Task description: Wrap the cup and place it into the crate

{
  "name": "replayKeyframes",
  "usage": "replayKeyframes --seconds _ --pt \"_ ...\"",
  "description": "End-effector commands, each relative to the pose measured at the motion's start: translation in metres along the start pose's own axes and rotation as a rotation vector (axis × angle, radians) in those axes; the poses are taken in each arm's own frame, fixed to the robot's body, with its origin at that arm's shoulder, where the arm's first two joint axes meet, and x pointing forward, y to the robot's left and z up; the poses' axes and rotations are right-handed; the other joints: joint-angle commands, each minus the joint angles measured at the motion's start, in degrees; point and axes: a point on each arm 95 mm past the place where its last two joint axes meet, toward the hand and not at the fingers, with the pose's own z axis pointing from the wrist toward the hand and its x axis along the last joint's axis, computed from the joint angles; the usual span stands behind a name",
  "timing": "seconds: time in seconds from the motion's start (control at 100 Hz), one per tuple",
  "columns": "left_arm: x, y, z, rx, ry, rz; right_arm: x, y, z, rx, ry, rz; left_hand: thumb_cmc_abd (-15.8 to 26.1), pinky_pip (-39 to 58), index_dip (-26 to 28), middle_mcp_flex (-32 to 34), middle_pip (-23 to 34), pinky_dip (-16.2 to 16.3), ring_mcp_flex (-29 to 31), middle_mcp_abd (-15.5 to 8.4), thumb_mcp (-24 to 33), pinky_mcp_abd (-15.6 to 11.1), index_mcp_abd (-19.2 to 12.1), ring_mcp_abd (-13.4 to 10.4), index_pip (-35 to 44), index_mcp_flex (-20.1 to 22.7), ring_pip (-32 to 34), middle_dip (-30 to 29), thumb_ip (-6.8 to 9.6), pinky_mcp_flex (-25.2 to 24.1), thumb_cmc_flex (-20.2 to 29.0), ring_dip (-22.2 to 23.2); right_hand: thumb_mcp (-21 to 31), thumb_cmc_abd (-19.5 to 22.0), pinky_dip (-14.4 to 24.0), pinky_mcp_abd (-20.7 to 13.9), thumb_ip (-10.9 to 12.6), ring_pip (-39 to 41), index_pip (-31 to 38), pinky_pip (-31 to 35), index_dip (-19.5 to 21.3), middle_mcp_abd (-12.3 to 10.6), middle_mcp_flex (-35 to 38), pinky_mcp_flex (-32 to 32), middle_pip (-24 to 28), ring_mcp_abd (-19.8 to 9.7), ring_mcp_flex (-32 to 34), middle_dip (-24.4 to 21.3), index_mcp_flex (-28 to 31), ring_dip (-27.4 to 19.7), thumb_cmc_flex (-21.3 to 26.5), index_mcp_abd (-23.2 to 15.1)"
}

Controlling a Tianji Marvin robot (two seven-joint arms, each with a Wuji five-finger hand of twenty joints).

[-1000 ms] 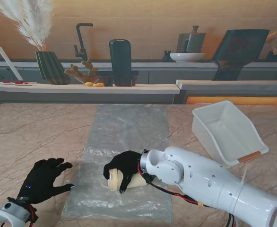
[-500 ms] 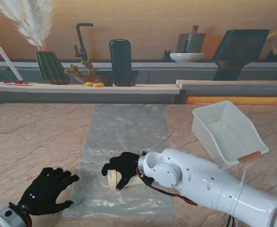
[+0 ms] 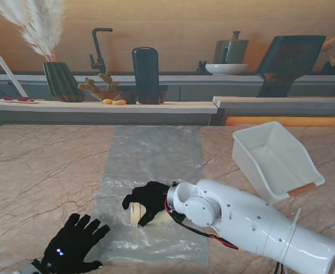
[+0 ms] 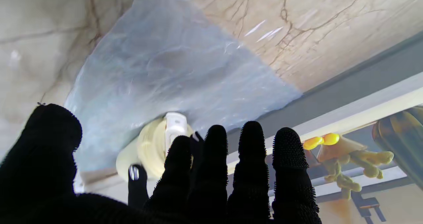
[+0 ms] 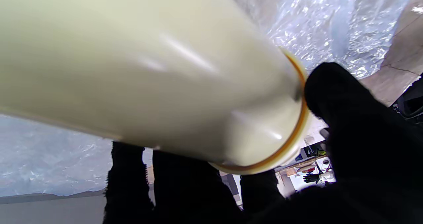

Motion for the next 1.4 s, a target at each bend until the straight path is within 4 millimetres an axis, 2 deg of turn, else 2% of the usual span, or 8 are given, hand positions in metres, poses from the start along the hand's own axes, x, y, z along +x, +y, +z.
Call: replayKeyframes --seconds 0.0,0.04,0.33,0.66,0.8,0.93,1.14,1.39 --pt "0.002 0.008 0.002 -0.042 0.037 -0.055 0.003 -0.001 0.000 -0.003 0.007 0.004 1.52 2.08 -0.95 -1.45 1.60 0.71 -0.31 1.03 -1.34 1.24 2.25 1.33 -0.56 -1.66 1.19 1.04 1.04 0.16 1.22 0.89 -0.37 2.23 1.13 1.53 0.51 -0.73 -0.90 -1.42 0.13 -0.31 -1.28 0.32 -0.58 0.63 -1.31 -0.37 -0.99 -0.53 -2.00 0.42" --pt "0.005 0.010 0.006 -0.054 0.031 -0.047 0.003 -0.001 0.000 -0.005 0.007 0.005 1.85 3.25 -2.28 -1.05 2.13 -1.62 -0.36 1.28 -3.40 1.47 2.56 1.72 -0.54 -1.24 1.99 0.07 1.19 -0.07 2.82 -0.69 -0.46 2.29 1.28 1.54 0.53 -0.71 -0.93 -1.52 0.16 -0.28 -1.23 0.42 -0.58 0.70 -1.28 -0.37 -0.93 -0.52 -2.09 0.40" --pt "0.017 0.017 0.029 -0.077 0.037 -0.004 0.002 0.004 -0.002 -0.027 0.002 0.023 2.26 8.12 -3.13 6.15 5.51 -3.94 5.10 0.88 -6.30 3.20 0.84 3.14 2.51 5.64 6.30 0.68 1.33 3.36 6.20 -0.13 -0.70 2.99 2.16 1.42 0.68 -0.41 -1.11 -1.99 0.32 -0.12 -1.00 0.82 -0.49 0.71 -0.99 -0.33 -0.74 -0.35 -2.25 0.57" --pt "0.029 0.017 0.046 -0.095 0.074 0.018 0.002 0.009 -0.007 -0.062 -0.001 0.041 -4.61 17.02 2.83 18.59 11.98 -5.59 14.74 -1.26 22.30 3.95 -3.54 2.57 15.42 16.61 13.66 1.23 0.83 10.70 9.41 0.92 -1.29 4.28 2.86 1.35 0.75 0.24 -1.15 -2.10 0.52 0.16 -0.46 1.35 -0.03 0.87 -0.80 -0.15 -0.24 -0.08 -2.52 0.81" --pt "0.032 0.019 0.051 -0.104 0.087 0.014 0.002 0.013 -0.012 -0.090 -0.004 0.045 -9.79 18.41 -0.23 20.28 13.22 -6.00 16.53 -1.84 29.11 3.81 -5.25 1.90 18.26 16.91 15.11 1.05 -3.38 12.29 16.56 0.91 -1.53 4.55 3.21 0.97 0.79 0.64 -1.32 -1.77 0.52 0.27 -0.13 2.14 0.06 0.90 -0.24 -0.13 -0.09 0.04 -2.75 0.70" --pt "0.033 0.018 0.054 -0.098 0.097 0.005 0.000 0.015 -0.016 -0.105 -0.014 0.050 -11.32 19.75 -2.68 24.02 11.77 -5.90 18.36 -2.44 28.62 3.65 -7.50 1.70 23.19 17.67 16.85 7.83 -5.76 13.80 21.60 1.31 -1.70 4.81 3.88 0.55 0.83 1.60 -1.45 -0.75 0.54 0.35 -0.02 2.71 0.28 0.74 -0.07 0.00 0.01 0.53 -2.81 0.71" --pt "0.030 0.010 0.058 -0.039 0.086 -0.022 -0.002 0.016 -0.021 -0.114 -0.027 0.049 -9.62 20.74 -2.69 27.82 11.83 -5.70 20.24 -3.58 27.40 4.02 -10.66 1.40 28.05 22.17 17.96 9.89 -6.43 15.26 23.43 1.40 -2.21 6.80 4.09 0.55 0.75 1.77 -1.76 -0.61 0.46 0.46 0.07 2.48 0.18 0.77 -0.41 -0.03 0.09 0.53 -3.56 0.62" --pt "0.023 -0.004 0.063 0.034 0.053 -0.072 -0.008 0.020 -0.032 -0.137 -0.037 0.042 -9.72 20.71 -3.56 29.25 12.04 -5.81 20.87 -3.68 25.14 4.34 -9.33 1.33 30.35 24.25 18.10 10.37 -6.98 15.41 25.22 1.02 -2.66 8.20 4.49 0.17 1.08 1.85 -2.06 0.43 0.35 0.33 0.38 3.08 -0.10 0.61 -0.07 -0.13 0.43 0.49 -3.41 0.36"
